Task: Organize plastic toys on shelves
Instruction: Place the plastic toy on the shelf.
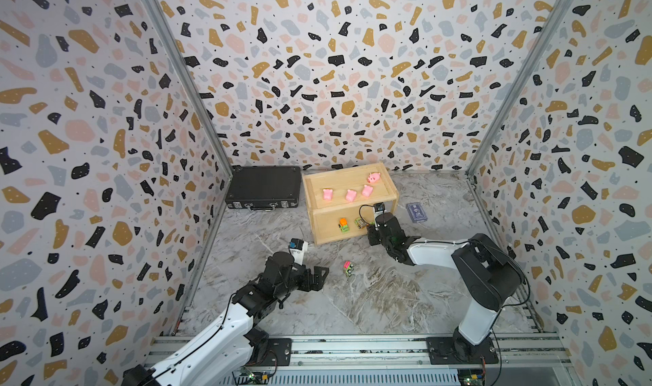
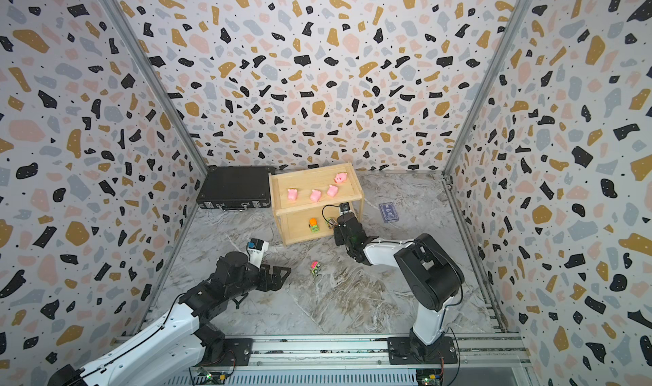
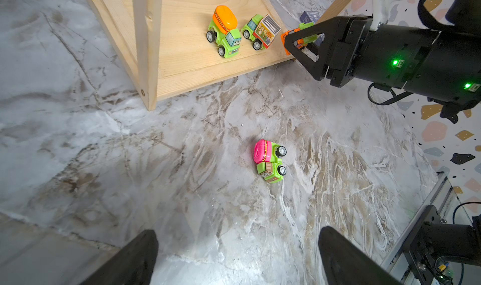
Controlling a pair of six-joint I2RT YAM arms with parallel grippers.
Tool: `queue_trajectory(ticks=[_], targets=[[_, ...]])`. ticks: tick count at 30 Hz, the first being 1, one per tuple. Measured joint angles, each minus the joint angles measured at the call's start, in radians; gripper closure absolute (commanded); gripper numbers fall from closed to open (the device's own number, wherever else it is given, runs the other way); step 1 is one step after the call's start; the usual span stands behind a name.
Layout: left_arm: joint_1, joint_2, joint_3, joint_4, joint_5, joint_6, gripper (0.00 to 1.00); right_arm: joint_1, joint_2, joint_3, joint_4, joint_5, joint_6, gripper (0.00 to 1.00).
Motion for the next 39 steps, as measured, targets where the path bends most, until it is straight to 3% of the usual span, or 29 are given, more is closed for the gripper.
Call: queue_trajectory(ticks=[16, 28, 39], targets=[[0.0, 0.0, 0.0, 0.0, 0.0, 0.0, 0.0, 0.0, 0.058, 0.064, -0.042, 0.016, 0.011, 0.57], [0.0, 0.0, 0.0, 0.0, 0.0, 0.0, 0.0, 0.0, 0.095, 0.1, -0.067, 0.016, 0.025, 0.32], [0.0, 0.0, 0.0, 0.0, 0.0, 0.0, 0.0, 0.0, 0.077, 0.085, -0.067, 0.014, 0.026, 0.25]])
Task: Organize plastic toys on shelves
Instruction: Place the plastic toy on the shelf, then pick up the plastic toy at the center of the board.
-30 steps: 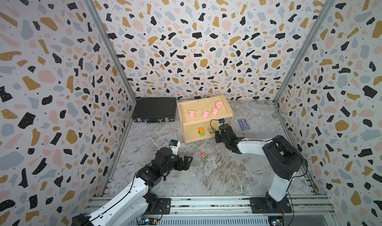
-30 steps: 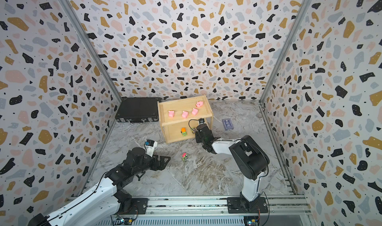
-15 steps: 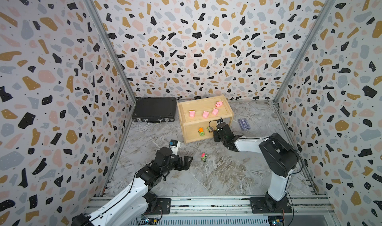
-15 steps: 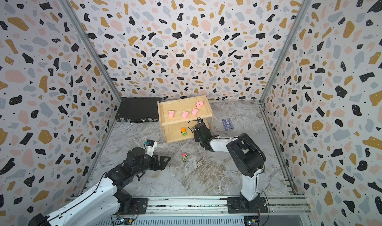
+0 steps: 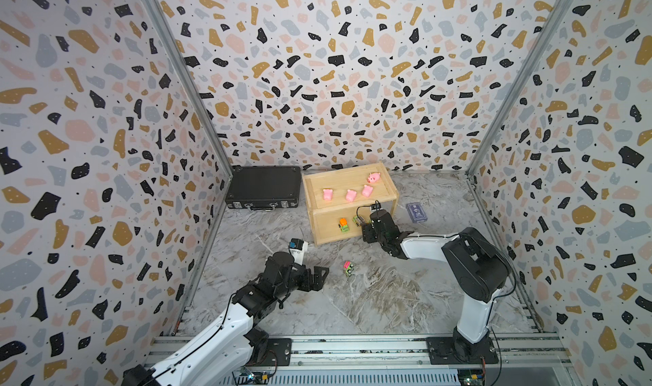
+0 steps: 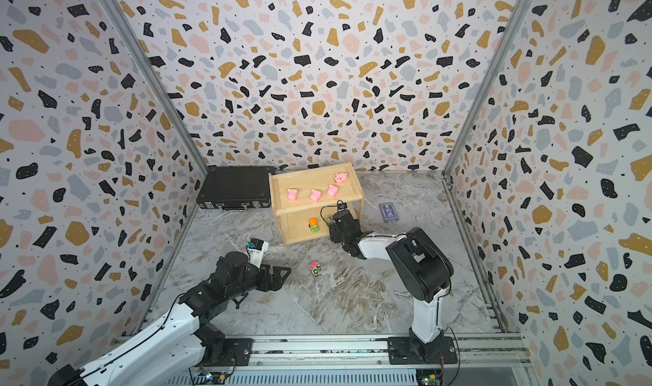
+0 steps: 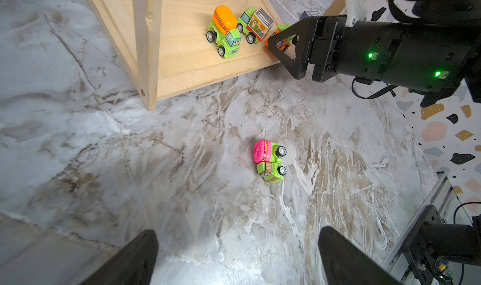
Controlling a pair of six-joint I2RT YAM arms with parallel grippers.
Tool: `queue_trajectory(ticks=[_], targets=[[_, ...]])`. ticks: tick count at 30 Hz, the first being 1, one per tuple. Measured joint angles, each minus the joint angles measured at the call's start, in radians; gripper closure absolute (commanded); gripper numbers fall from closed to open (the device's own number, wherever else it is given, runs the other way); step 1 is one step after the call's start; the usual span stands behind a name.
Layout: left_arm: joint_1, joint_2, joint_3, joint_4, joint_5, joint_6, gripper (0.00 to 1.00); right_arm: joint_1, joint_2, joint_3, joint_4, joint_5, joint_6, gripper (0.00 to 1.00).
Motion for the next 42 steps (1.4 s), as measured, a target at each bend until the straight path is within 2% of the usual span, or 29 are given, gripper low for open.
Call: queue_trajectory(ticks=[14, 22, 30, 42], targets=[[0.0, 0.055, 0.0, 0.031, 0.061, 0.0, 0.01, -0.002, -0.203, -0.158, -0.056, -0.076, 0.008, 0.25], [0.0, 0.061, 0.0, 0.058, 0.084, -0.001, 0.01, -0.002, -0.213, -0.168, -0.053, -0.166, -0.006, 0.27], [0.0, 0.068, 0.0, 0.069, 0.093, -0.001, 0.03, -0.002, -0.215, -0.182, -0.053, -0.287, -0.078, 0.28], [-0.027, 0.181, 0.0, 0.154, 0.107, -0.014, 0.13, -0.002, -0.368, -0.302, -0.071, -0.402, -0.151, 0.29]])
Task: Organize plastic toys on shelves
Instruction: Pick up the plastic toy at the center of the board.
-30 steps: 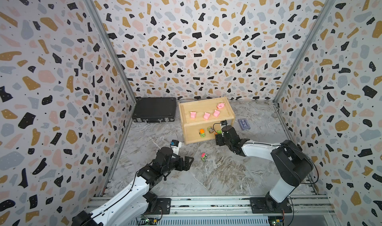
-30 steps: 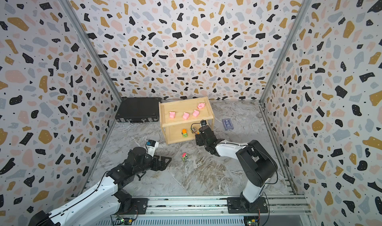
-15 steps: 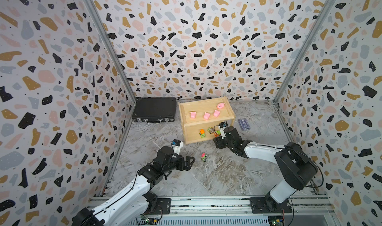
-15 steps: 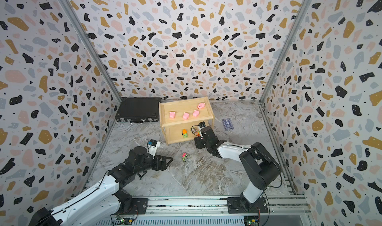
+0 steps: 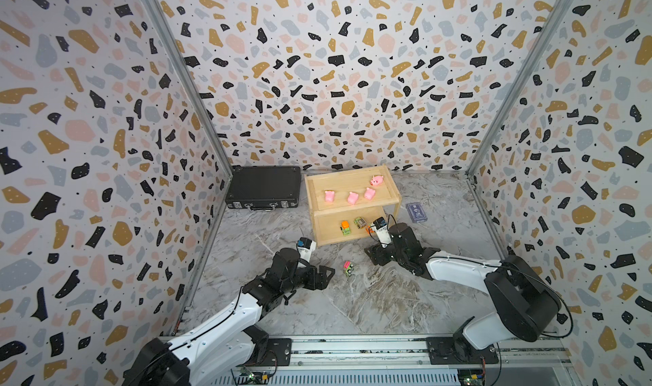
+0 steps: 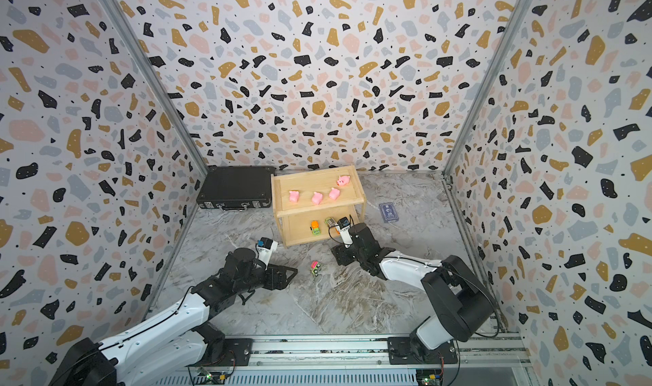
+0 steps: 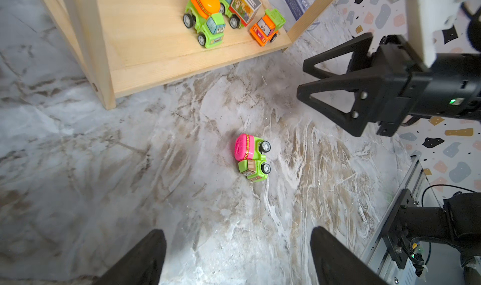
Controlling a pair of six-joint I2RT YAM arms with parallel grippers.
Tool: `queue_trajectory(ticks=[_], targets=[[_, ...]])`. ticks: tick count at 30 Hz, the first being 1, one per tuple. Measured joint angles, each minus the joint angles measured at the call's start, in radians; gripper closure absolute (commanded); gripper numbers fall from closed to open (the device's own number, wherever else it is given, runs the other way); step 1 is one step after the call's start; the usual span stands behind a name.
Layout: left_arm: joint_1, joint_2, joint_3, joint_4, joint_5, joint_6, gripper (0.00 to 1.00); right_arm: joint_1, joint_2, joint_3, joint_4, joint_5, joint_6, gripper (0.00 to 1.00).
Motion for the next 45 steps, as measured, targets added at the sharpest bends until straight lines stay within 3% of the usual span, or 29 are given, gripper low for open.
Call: queue_trajectory(ticks=[12, 18, 28, 38, 45], targets=[[-0.151, 0.23, 0.045, 0.143, -0.075, -0.06, 0.27, 0.003, -0.077, -0.026, -0.087, -0.203, 0.021, 0.37], [-0.217, 0.355, 0.102, 0.208, -0.13, -0.067, 0.28, 0.005, -0.157, -0.067, -0.133, -0.192, 0.036, 0.37], [-0.245, 0.526, 0.156, 0.246, -0.224, -0.054, 0.42, 0.002, -0.241, -0.069, -0.204, -0.158, 0.05, 0.36], [-0.256, 0.603, 0.211, 0.251, -0.238, -0.031, 0.44, -0.005, -0.252, -0.069, -0.224, -0.148, 0.056, 0.36], [-0.263, 0.666, 0.278, 0.223, -0.25, -0.023, 0.55, -0.01, -0.26, -0.069, -0.242, -0.138, 0.056, 0.35]])
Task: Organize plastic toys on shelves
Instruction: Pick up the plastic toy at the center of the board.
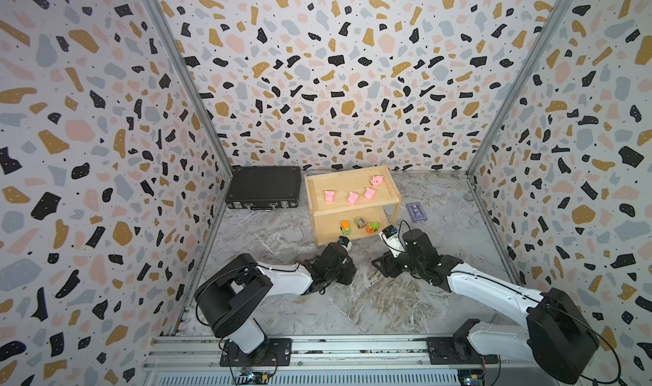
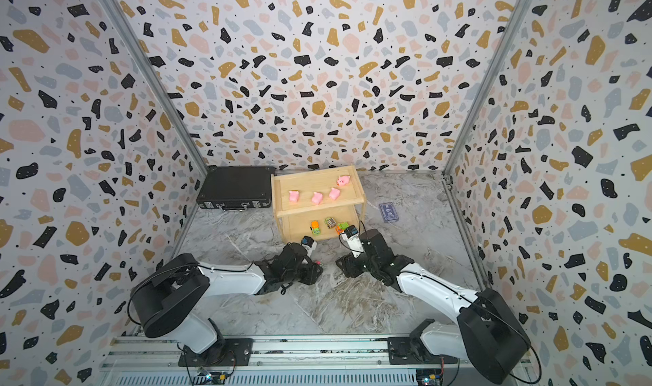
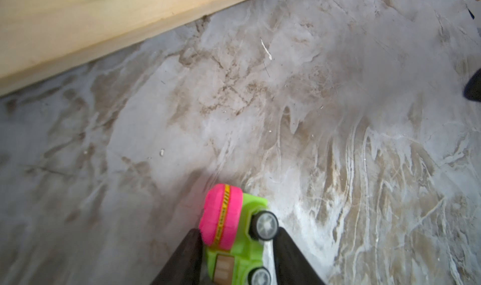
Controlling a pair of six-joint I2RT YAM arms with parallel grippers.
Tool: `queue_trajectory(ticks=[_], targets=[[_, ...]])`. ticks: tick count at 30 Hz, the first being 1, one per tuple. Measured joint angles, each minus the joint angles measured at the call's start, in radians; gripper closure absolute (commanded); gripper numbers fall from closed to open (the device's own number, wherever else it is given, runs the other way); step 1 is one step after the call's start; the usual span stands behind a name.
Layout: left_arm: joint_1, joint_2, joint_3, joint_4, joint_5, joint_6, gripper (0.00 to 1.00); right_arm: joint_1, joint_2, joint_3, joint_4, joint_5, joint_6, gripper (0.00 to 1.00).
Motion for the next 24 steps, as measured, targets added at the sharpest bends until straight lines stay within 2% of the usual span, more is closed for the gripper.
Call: queue_trajectory(ticks=[5, 13, 18, 24], targets=[[-0.004, 0.0, 0.004, -0.011, -0.013, 0.002, 0.67, -0.005, -0.021, 0.0, -0.025, 0.007, -0.001, 0.35], [-0.009, -0.042, 0.01, -0.065, -0.016, 0.042, 0.7, -0.024, -0.03, 0.006, -0.052, -0.029, 0.019, 0.34], [-0.021, -0.173, 0.01, -0.127, -0.036, 0.137, 0.7, -0.08, 0.005, 0.05, -0.086, -0.155, 0.085, 0.32], [-0.031, -0.306, -0.003, -0.117, -0.043, 0.277, 0.7, -0.155, 0.03, 0.098, -0.111, -0.345, 0.16, 0.29]])
